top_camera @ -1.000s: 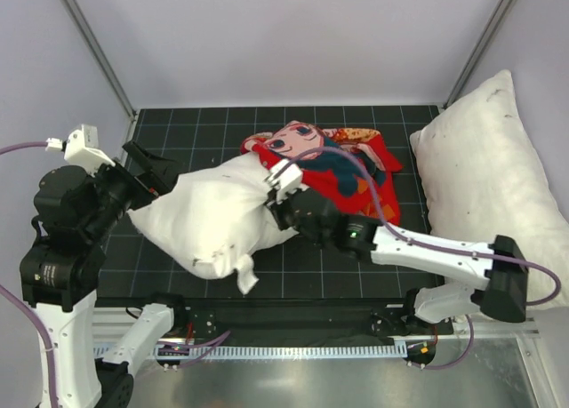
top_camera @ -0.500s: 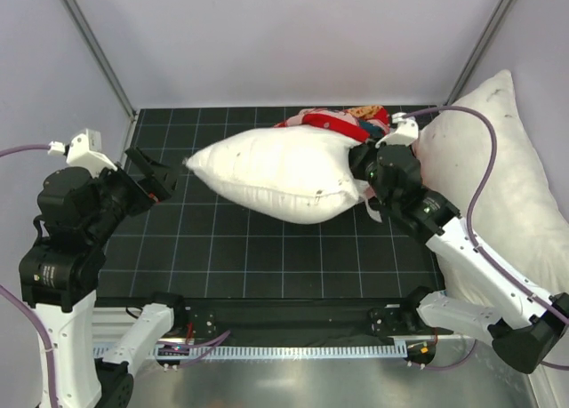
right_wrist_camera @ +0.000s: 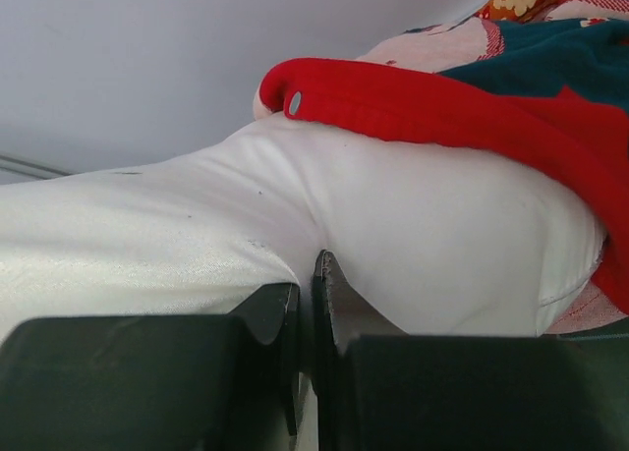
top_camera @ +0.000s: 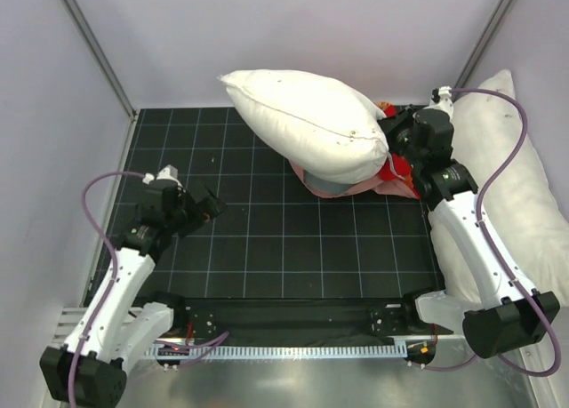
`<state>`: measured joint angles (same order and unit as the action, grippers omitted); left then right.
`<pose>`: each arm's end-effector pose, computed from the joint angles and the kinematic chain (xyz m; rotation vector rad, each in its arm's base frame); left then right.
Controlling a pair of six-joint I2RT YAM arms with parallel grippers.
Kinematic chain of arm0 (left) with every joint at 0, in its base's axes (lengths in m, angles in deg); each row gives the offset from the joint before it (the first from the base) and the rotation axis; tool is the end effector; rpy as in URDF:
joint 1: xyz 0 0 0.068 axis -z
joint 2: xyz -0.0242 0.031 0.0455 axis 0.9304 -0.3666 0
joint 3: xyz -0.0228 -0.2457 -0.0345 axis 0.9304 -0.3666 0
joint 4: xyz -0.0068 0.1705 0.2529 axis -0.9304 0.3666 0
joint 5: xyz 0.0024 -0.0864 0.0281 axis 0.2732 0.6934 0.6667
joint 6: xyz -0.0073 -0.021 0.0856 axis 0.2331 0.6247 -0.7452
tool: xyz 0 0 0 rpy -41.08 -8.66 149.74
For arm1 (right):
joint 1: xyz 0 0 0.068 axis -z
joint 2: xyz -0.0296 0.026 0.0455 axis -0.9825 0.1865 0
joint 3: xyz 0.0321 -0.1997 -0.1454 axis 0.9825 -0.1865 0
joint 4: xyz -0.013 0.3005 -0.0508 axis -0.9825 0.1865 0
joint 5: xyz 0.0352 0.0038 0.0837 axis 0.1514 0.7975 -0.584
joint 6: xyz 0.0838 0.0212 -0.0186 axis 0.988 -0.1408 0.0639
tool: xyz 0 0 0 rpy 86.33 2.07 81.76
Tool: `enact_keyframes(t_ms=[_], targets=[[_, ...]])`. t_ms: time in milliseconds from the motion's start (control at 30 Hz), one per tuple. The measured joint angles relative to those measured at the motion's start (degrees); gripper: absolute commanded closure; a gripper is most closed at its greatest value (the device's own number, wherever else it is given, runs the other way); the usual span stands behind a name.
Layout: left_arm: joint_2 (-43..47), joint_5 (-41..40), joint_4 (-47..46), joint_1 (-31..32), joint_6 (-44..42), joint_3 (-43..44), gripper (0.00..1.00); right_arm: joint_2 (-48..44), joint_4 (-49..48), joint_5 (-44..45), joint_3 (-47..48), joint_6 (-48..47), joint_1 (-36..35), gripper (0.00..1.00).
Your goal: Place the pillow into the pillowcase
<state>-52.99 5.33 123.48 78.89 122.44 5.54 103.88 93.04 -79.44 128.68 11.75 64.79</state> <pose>0.2540 -0.0550 0.2420 -0.6307 2.2401 -0.6205 0.3499 0.0818 0.3731 0.5713 1.7713 0.6413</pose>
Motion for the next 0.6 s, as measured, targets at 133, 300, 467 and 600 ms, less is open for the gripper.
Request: enact_keyframes(t_ms=[133, 300, 467, 600], targets=[[-8.0, -2.1, -9.0, 5.9, 1.5, -0.9, 0.00, 0.0, -0.6, -3.2, -0.2, 0.8, 2.5, 0.96], [-21.0, -3.8, -23.1, 12.9, 2.5, 0.4, 0.00, 0.3, -1.8, -6.0, -0.2, 1.5, 5.2, 0.96], [-37.3, -5.0, -34.4, 18.6, 3.6, 5.9, 0.00, 0.7, -3.6, -7.7, -0.2, 1.9, 6.8, 0.96], [-49.0, -4.7, -42.6, 21.6, 4.9, 11.6, 0.00, 0.8, -4.1, -9.4, -0.2, 1.9, 8.2, 0.96]])
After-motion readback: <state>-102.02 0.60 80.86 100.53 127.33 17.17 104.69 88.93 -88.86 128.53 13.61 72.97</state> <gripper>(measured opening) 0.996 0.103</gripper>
